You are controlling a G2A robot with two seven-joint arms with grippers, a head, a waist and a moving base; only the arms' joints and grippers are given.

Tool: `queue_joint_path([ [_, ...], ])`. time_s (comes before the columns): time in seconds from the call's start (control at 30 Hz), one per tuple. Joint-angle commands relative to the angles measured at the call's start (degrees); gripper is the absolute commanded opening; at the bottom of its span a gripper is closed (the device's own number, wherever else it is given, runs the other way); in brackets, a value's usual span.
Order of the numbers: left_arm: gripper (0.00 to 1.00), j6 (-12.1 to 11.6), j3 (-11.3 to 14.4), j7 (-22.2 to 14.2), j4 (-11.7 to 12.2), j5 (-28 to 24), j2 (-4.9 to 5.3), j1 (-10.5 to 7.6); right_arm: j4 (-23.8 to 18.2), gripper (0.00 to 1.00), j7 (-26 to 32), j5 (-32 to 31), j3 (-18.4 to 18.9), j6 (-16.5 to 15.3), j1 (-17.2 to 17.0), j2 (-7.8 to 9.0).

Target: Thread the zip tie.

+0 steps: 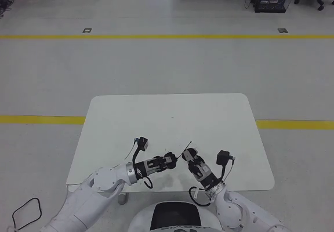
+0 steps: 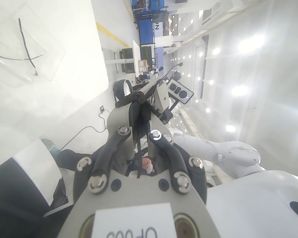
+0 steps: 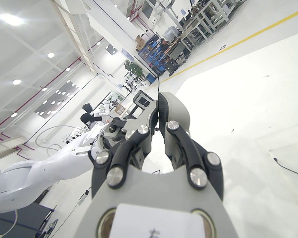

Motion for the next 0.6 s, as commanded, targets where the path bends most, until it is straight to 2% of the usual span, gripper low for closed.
queue_joint_path([
  [0.0,0.0,0.0,0.0,0.1,0.0,0.1,0.03,-0.02,0.2,0.0,0.3,-0.4,0.2,0.0,-0.1,-0.12],
  [0.3,0.0,-0.3,-0.2,0.6,-0.5,0.0,0.12,0.18,0.7,0.0,-0.5,-0.7,2.0,0.6,-1.2,-0.89],
  [0.57,0.0,-0.3,-0.1,1.9,-1.5,3.1,0.13,0.58,0.5,0.0,0.4,-1.3,3.1,0.0,-2.2,-1.55],
])
